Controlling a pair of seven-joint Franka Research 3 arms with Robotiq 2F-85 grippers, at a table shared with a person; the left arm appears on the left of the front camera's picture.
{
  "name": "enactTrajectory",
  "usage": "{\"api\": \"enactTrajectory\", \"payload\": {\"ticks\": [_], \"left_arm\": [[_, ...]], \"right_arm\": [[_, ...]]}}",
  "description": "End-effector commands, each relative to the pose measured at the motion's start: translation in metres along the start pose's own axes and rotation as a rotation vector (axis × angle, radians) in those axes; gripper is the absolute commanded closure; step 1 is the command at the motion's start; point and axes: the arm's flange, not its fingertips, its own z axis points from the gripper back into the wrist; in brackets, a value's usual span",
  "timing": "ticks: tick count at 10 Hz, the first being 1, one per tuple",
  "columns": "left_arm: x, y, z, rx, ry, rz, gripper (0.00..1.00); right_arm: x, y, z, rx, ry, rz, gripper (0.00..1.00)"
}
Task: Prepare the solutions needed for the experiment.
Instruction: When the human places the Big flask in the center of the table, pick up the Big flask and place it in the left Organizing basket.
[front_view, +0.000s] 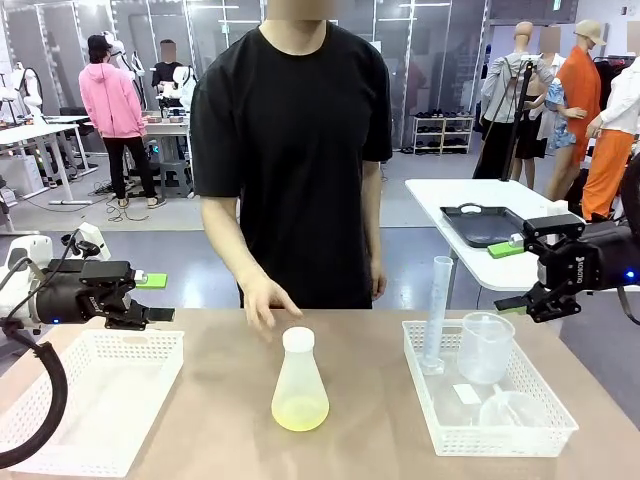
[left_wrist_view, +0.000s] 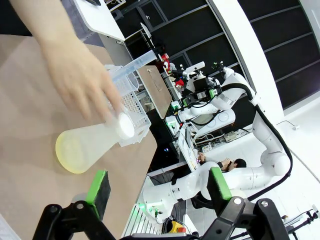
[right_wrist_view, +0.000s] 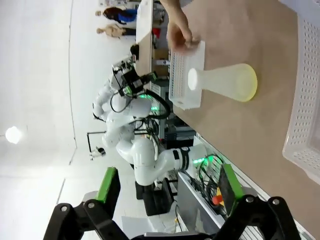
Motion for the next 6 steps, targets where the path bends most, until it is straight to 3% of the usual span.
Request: {"api": "enactTrajectory", "payload": {"ticks": [1, 6], "left_arm": [[0.0001, -0.0025, -0.0015, 0.013, 0.006, -0.005, 0.0], [0.0001, -0.0025, -0.0015, 0.013, 0.006, -0.005, 0.0]], "right_arm": [[-0.0104, 0.0028, -0.011, 0.041, -0.082, -0.052, 0.0], [-0.0078, -0.0049, -0.0081, 0.057, -0.066, -0.036, 0.0]]}}
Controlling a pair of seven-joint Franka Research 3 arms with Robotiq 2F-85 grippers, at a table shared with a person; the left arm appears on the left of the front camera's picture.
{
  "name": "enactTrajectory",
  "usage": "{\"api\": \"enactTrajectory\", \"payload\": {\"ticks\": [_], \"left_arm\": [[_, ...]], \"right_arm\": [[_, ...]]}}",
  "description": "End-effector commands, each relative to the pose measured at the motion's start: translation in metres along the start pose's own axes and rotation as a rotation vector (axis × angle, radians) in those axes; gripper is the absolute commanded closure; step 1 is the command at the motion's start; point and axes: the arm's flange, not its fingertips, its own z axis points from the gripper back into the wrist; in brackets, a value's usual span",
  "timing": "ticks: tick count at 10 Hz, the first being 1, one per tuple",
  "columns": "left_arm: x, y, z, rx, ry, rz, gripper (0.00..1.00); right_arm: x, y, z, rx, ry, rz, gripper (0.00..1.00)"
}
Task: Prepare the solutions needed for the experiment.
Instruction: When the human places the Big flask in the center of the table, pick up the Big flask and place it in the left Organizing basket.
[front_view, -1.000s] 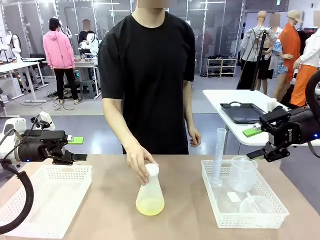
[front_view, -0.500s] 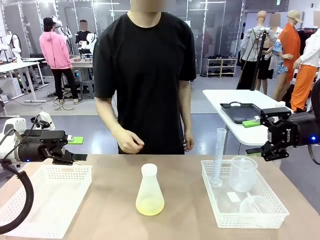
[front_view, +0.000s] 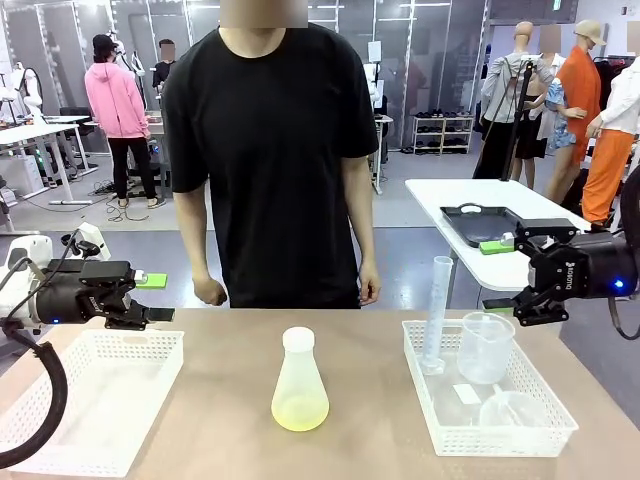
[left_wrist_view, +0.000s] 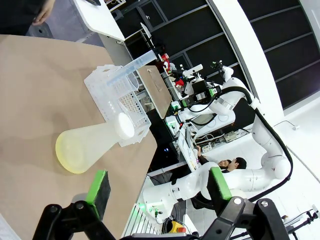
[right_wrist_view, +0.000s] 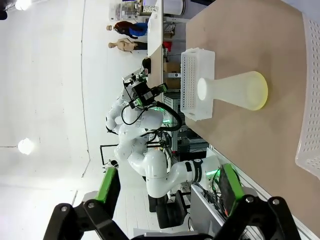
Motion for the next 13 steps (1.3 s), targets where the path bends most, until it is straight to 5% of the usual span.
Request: {"api": "enactTrajectory", "payload": {"ticks": [1, 13], "left_arm": [[0.0001, -0.0025, -0.0016, 0.013, 0.006, -0.005, 0.0], [0.0001, -0.0025, -0.0016, 0.013, 0.006, -0.005, 0.0]], "right_arm": [[0.0017, 0.0015, 0.0026, -0.004, 0.0, 0.005, 0.0], [0.0017, 0.0015, 0.0026, -0.004, 0.0, 0.005, 0.0]]}}
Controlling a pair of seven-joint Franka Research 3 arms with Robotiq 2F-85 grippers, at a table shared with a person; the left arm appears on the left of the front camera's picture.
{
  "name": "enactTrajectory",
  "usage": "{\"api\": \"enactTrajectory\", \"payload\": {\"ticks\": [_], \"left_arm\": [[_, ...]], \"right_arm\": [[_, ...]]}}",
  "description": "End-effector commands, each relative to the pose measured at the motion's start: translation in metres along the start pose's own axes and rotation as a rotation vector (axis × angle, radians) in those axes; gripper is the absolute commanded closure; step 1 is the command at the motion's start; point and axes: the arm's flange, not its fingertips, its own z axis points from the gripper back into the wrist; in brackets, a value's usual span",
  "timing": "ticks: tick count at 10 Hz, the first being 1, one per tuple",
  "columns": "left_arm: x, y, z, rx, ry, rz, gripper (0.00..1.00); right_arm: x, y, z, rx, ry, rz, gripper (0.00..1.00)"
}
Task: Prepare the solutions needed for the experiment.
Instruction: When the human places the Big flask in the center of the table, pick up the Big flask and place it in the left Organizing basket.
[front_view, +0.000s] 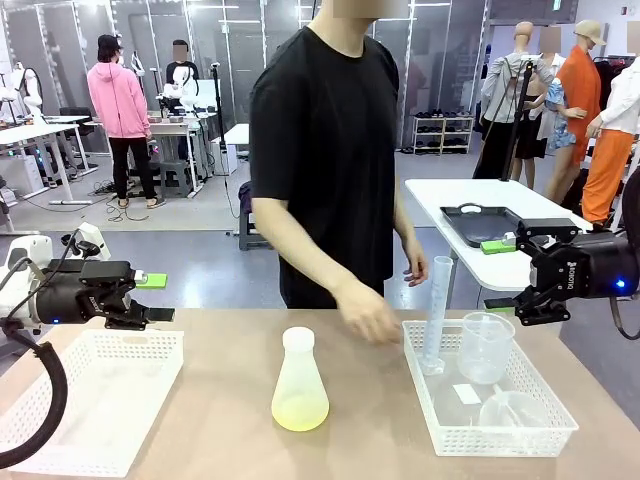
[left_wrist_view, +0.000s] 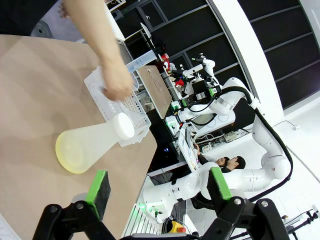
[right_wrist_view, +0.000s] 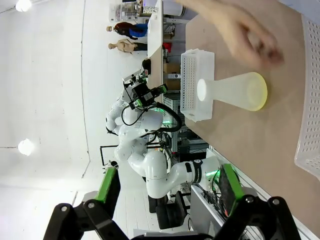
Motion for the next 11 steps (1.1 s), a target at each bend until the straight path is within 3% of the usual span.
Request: {"api": "enactTrajectory", "payload": {"ticks": [1, 4, 5, 8, 9, 11], "left_arm": [[0.0, 0.0, 0.0, 0.0, 0.0, 0.0, 0.0], [0.019, -0.001, -0.005, 0.137, 0.057, -0.225, 0.0], [0.026, 0.002, -0.009, 0.161, 0.083, -0.233, 0.0], [0.039, 0.007, -0.021, 0.385, 0.194, -0.284, 0.0], [0.04, 0.002, -0.022, 0.465, 0.25, -0.361, 0.0], [0.035, -0.013, -0.019, 0.512, 0.341, -0.586, 0.0]], "right_arm": [[0.001, 0.002, 0.001, -0.004, 0.004, 0.005, 0.0], [0.001, 0.002, 0.001, -0.004, 0.004, 0.005, 0.0], [0.001, 0.002, 0.001, -0.004, 0.004, 0.005, 0.0], [0.001, 0.002, 0.001, -0.004, 0.004, 0.005, 0.0], [0.001, 0.002, 0.001, -0.004, 0.004, 0.005, 0.0], [0.001, 0.002, 0.001, -0.004, 0.004, 0.005, 0.0]]}}
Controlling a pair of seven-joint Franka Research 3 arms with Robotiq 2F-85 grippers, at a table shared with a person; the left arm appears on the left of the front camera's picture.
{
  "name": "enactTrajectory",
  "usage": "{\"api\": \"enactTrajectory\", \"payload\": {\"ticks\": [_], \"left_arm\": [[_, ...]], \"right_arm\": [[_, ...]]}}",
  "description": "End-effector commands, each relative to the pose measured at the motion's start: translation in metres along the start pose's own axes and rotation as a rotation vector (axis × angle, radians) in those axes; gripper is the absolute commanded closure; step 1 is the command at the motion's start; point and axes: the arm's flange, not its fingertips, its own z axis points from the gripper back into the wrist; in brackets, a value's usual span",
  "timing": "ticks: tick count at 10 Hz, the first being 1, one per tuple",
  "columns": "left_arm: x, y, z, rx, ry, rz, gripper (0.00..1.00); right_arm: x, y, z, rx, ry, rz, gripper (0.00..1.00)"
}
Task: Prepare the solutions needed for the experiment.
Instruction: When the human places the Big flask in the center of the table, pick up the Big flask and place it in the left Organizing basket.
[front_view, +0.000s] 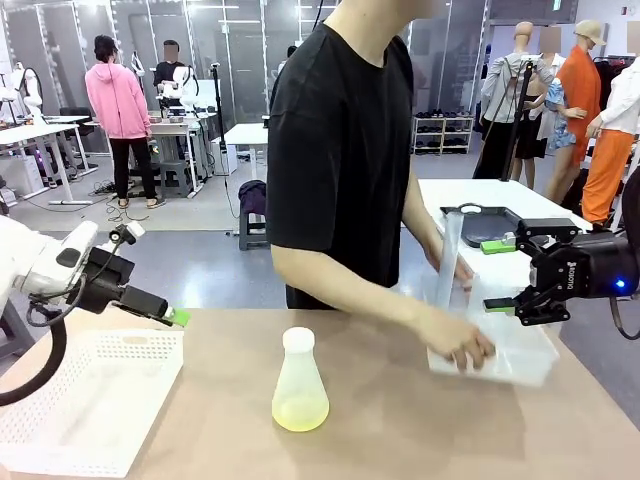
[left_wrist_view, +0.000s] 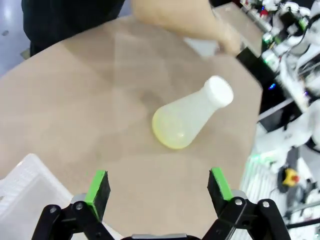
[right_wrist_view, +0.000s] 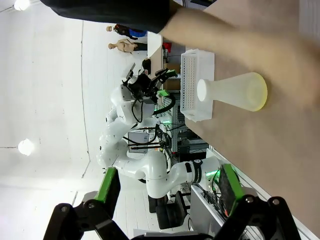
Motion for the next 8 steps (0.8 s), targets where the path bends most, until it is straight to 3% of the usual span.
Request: {"api": "enactTrajectory", "payload": {"ticks": [1, 2, 4, 5, 8], "left_arm": [[-0.003, -0.019, 0.023, 0.098, 0.059, -0.236, 0.0], [-0.011, -0.028, 0.033, 0.124, 0.096, -0.376, 0.0], [-0.026, -0.037, 0.039, 0.179, 0.136, -0.458, 0.0], [-0.005, -0.026, 0.018, 0.108, 0.121, -0.349, 0.0], [-0.005, -0.026, 0.018, 0.108, 0.121, -0.349, 0.0]], "right_arm": [[0.001, 0.001, 0.001, -0.003, 0.004, 0.004, 0.0], [0.001, 0.001, 0.001, -0.003, 0.004, 0.004, 0.0], [0.001, 0.001, 0.001, -0.003, 0.004, 0.004, 0.0], [0.001, 0.001, 0.001, -0.003, 0.004, 0.004, 0.0], [0.001, 0.001, 0.001, -0.003, 0.004, 0.004, 0.0]]}}
